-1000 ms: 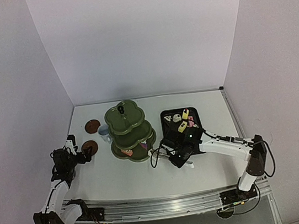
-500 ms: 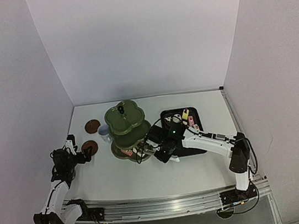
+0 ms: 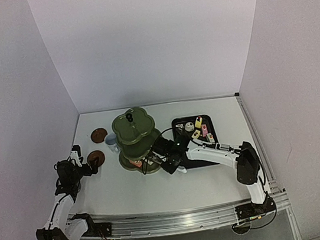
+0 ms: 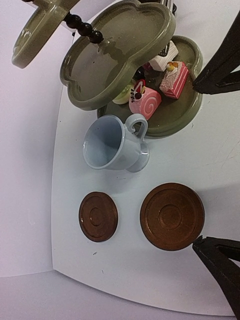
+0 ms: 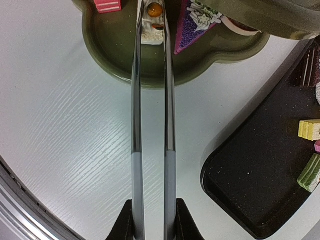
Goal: Serve the afternoon tea
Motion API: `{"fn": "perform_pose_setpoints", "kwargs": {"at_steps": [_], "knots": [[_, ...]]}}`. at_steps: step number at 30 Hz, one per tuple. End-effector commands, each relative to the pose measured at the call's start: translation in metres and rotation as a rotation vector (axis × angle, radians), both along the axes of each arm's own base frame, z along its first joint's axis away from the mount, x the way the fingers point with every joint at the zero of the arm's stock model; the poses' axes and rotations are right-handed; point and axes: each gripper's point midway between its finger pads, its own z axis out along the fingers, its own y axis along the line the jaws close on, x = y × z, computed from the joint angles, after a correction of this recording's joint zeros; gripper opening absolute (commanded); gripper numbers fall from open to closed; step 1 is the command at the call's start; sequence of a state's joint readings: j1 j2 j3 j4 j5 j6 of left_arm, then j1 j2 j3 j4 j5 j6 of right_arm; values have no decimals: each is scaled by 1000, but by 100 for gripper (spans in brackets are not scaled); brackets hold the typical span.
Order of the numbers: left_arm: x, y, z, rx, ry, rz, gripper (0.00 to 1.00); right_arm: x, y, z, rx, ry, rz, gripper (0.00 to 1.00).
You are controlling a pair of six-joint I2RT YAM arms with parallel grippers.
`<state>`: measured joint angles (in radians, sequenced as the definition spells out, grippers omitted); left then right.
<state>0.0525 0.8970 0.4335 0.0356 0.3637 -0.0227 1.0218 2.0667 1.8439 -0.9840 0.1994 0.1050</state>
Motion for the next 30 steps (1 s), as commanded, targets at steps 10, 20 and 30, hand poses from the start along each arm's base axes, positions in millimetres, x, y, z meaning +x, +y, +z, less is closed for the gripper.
{"fn": "perform_pose_setpoints", "kwargs": {"at_steps": [10, 20, 30], "knots": [[3, 3, 11, 17, -57, 7, 100, 8, 15, 8, 59, -33, -25, 31], [3, 2, 11, 19, -54, 4, 100, 3, 11, 29, 98, -42, -25, 32], [3, 2, 11, 21, -49, 0, 100, -23, -2, 52, 175, 17, -9, 32]]}}
